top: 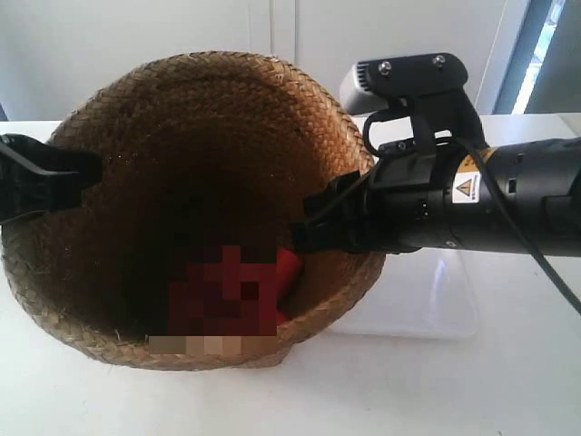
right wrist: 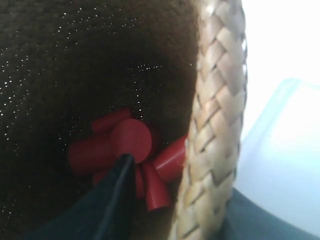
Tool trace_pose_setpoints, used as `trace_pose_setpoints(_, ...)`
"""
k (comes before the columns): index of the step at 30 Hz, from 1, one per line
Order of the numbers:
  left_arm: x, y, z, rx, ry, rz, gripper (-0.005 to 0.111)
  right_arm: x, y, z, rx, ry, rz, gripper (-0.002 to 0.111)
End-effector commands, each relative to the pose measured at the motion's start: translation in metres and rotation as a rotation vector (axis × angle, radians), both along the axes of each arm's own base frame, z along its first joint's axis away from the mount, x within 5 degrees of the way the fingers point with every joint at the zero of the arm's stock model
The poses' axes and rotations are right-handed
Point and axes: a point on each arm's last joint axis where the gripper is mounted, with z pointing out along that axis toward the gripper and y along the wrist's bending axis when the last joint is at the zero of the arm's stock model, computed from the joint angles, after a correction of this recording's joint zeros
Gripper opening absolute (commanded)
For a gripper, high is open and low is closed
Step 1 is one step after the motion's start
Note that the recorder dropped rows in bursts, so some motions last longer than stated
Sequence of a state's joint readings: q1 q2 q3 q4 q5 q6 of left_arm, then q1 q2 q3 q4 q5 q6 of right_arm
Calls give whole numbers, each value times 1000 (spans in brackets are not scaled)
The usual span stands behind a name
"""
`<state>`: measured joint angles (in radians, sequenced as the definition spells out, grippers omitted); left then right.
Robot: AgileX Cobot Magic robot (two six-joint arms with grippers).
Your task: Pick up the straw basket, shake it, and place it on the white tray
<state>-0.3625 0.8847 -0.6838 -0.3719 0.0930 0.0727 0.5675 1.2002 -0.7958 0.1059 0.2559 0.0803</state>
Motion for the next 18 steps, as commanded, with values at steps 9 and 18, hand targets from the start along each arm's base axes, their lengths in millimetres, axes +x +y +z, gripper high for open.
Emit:
trace_pose_setpoints(9,-4,0,4,35,-36,-26,0,1,0,8,3,-88,14,0)
trace_pose_setpoints(18,-11,2,4,56,-47,-44,0,-9,-4,4,-3,-77,25,0)
